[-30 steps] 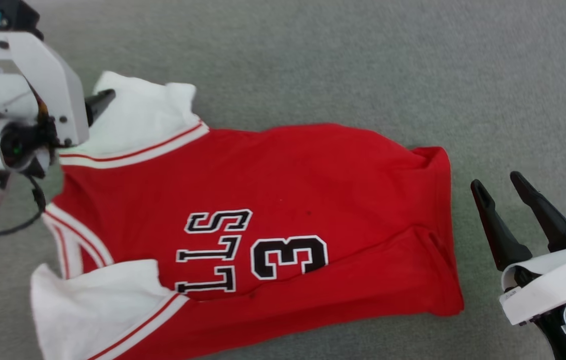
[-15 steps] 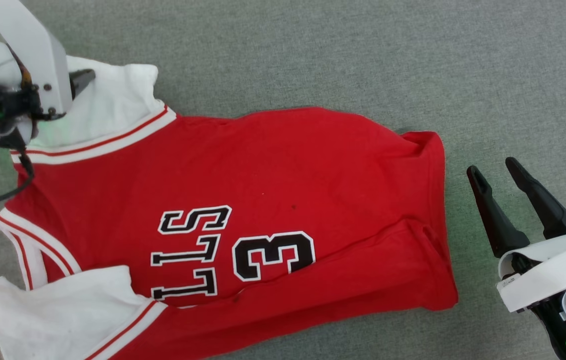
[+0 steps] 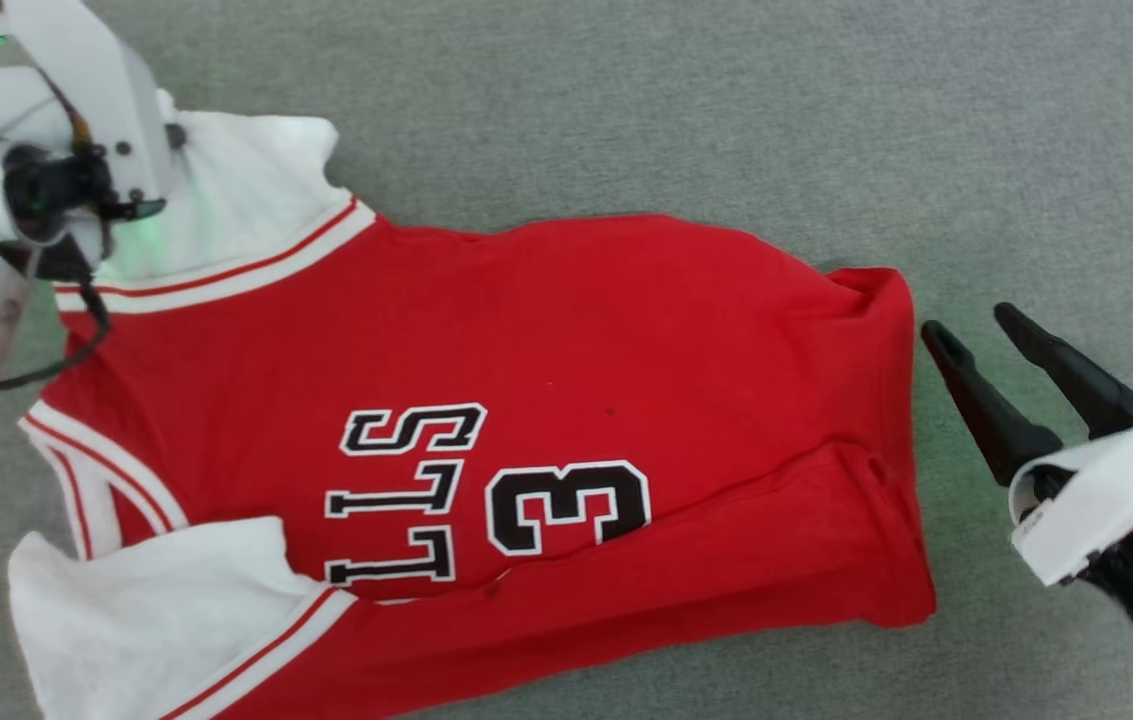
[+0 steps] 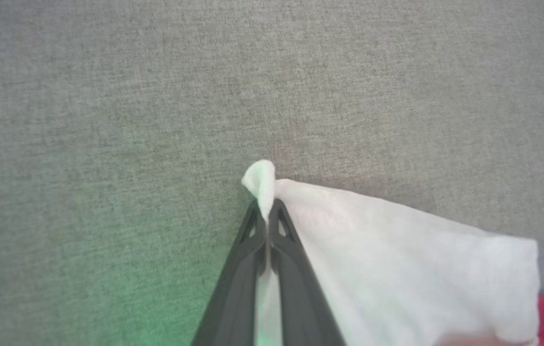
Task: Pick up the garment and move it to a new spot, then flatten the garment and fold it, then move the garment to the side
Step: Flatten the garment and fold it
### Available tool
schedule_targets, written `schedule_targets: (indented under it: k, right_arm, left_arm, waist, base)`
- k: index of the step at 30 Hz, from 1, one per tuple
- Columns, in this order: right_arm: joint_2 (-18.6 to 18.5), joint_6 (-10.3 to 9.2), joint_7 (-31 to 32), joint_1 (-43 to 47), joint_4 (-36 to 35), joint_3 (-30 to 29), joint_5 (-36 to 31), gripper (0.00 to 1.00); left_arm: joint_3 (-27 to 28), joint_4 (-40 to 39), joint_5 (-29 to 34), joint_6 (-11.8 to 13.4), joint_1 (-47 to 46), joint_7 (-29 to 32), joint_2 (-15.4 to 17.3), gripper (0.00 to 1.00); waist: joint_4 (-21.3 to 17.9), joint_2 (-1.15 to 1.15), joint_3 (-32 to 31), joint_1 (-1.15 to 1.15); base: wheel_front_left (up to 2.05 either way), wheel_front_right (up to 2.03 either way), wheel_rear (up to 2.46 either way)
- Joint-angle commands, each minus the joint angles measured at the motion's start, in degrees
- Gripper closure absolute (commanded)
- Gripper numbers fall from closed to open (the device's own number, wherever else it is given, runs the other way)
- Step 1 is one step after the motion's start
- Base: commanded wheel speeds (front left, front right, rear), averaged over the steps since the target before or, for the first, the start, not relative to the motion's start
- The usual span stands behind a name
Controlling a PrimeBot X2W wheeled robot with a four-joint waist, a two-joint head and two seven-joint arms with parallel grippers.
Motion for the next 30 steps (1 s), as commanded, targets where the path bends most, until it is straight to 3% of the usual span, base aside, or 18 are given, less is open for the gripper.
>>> schedule_targets:
  k: [1, 9, 20, 21, 22, 23, 27, 30]
  right_arm:
    - [-0.5, -0.02, 2.9, -1.7, -0.2, 0.0, 0.6, 0.00]
    - [-0.5, -0.02, 21.4, -11.8, 2.6, 0.8, -0.3, 0.00]
    - [3.0, -0.02, 41.7, -21.1, 15.1, 0.1, -5.1, 0.00]
    - [3.0, -0.02, 43.7, -21.3, 15.8, 0.5, -5.8, 0.28]
    - [2.9, -0.02, 45.9, -21.3, 16.6, 0.6, -6.5, 0.68]
    - [3.0, -0.03, 47.9, -21.3, 17.1, 0.9, -6.5, 1.00]
    - [4.5, -0.03, 52.8, -22.3, 17.9, -0.5, -7.2, 1.00]
    - [4.9, -0.03, 52.8, -23.9, 17.6, -1.8, -8.3, 1.00]
  left_arm:
    - [-0.9, 0.5, 0.1, -0.7, 1.1, 0.1, -1.3, 1.00]
    - [-1.1, 2.0, 0.5, -2.8, -1.1, -1.0, -4.6, 1.00]
    - [-1.3, 5.6, 0.6, -5.3, -3.6, -2.4, -9.0, 1.00]
    - [-1.4, 6.1, 0.6, -5.5, -3.7, -2.6, -9.3, 1.00]
    - [-1.4, 6.5, 0.6, -5.8, -3.8, -2.7, -9.5, 1.00]
    - [-1.3, 7.0, 0.6, -5.9, -3.8, -2.9, -9.7, 1.00]
    - [-1.2, 8.7, 0.2, -6.9, -4.1, -3.5, -10.8, 1.00]
    - [-1.1, 10.0, 0.1, -7.4, -4.5, -4.0, -11.4, 1.00]
  waist:
    - [0.9, 0.00, -0.6, 0.00]
    - [4.0, 0.00, -0.6, 0.00]
    - [7.7, 0.00, 0.9, 0.00]
    - [7.8, 0.00, 1.0, 0.00]
    - [8.0, 0.00, 1.0, 0.00]
    - [8.1, 0.00, 1.0, 0.00]
    - [8.5, 0.00, 0.9, 0.00]
    - [8.7, 0.00, 0.9, 0.00]
  base:
    - [0.00, 0.00, 0.00]
    - [0.00, 0.00, 0.00]
    - [0.00, 0.00, 0.00]
    - [0.00, 0.00, 0.00]
    - [0.00, 0.00, 0.00]
    - [0.00, 0.00, 0.00]
    - [0.00, 0.00, 0.00]
    - [0.00, 0.00, 0.00]
